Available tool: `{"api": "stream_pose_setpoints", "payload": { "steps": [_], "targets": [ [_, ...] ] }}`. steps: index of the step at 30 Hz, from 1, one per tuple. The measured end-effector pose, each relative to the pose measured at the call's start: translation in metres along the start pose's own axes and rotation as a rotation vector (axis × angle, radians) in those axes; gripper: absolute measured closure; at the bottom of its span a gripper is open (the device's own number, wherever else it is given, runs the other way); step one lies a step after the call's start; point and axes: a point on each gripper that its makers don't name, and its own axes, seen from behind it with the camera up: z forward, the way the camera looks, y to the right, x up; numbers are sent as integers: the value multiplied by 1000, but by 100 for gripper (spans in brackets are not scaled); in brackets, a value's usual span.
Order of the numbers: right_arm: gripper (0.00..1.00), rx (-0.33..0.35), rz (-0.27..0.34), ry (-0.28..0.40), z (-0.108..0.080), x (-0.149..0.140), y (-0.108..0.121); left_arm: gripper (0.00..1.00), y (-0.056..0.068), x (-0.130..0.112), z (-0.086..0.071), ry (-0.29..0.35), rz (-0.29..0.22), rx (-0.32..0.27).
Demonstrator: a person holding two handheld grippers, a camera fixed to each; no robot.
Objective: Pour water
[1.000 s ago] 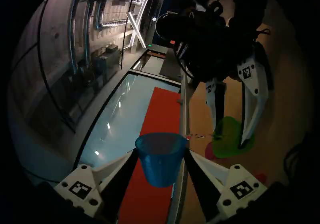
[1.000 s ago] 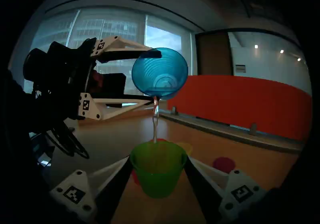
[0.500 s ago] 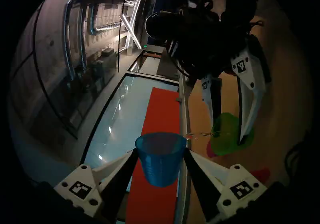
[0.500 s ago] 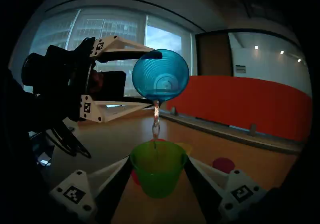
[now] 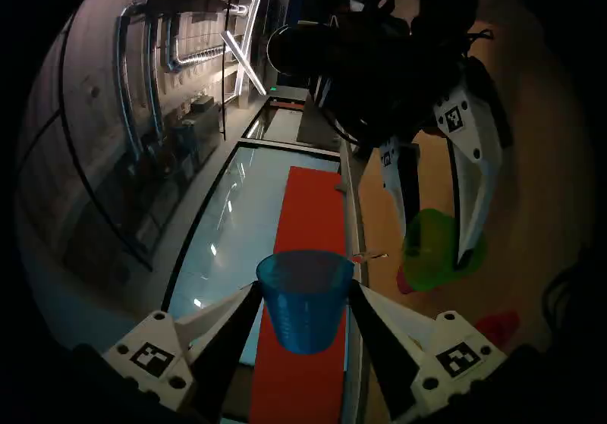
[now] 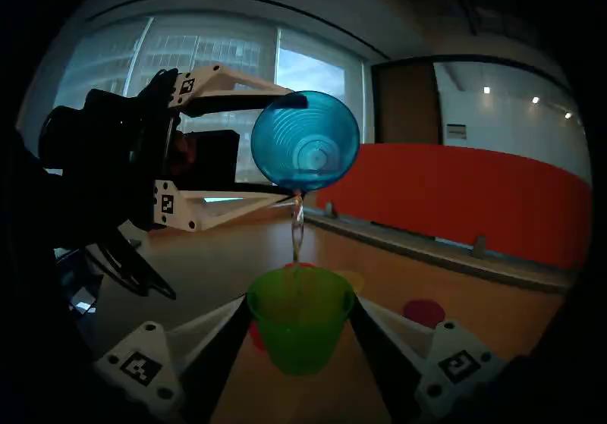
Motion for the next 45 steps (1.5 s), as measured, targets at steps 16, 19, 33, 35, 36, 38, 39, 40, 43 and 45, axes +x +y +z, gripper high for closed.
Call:
{"api": "stream_pose_setpoints", "payload": {
  "steps": [16, 19, 33, 35, 36, 38, 39, 40, 43, 45],
  "targets": [
    [10, 0, -7, 0, -1, 3, -1, 17, -8, 2, 0, 1, 47, 13],
    [10, -1, -8, 1, -1, 3, -1, 17, -11, 3, 0, 2, 53, 16],
    [10, 2, -13, 7, 1, 8, -3, 17, -22, 5, -4, -2, 86, 26],
    [10, 2, -15, 8, 1, 9, -3, 17, -22, 5, -5, -3, 88, 26],
    [10, 1, -16, 8, 1, 10, -3, 17, -22, 6, -6, -2, 89, 26],
    [10, 1, -18, 9, 1, 10, -4, 17, -22, 7, -7, -2, 89, 27],
    [10, 1, -18, 10, 0, 11, -4, 17, -22, 8, -8, -2, 91, 27],
    [10, 1, -18, 11, 0, 11, -4, 17, -22, 9, -8, -2, 93, 27],
    [10, 1, -19, 12, 0, 12, -4, 17, -22, 10, -9, -2, 101, 28],
    [10, 1, -20, 12, 0, 13, -4, 17, -22, 11, -10, -3, 107, 29]
  ]
}}
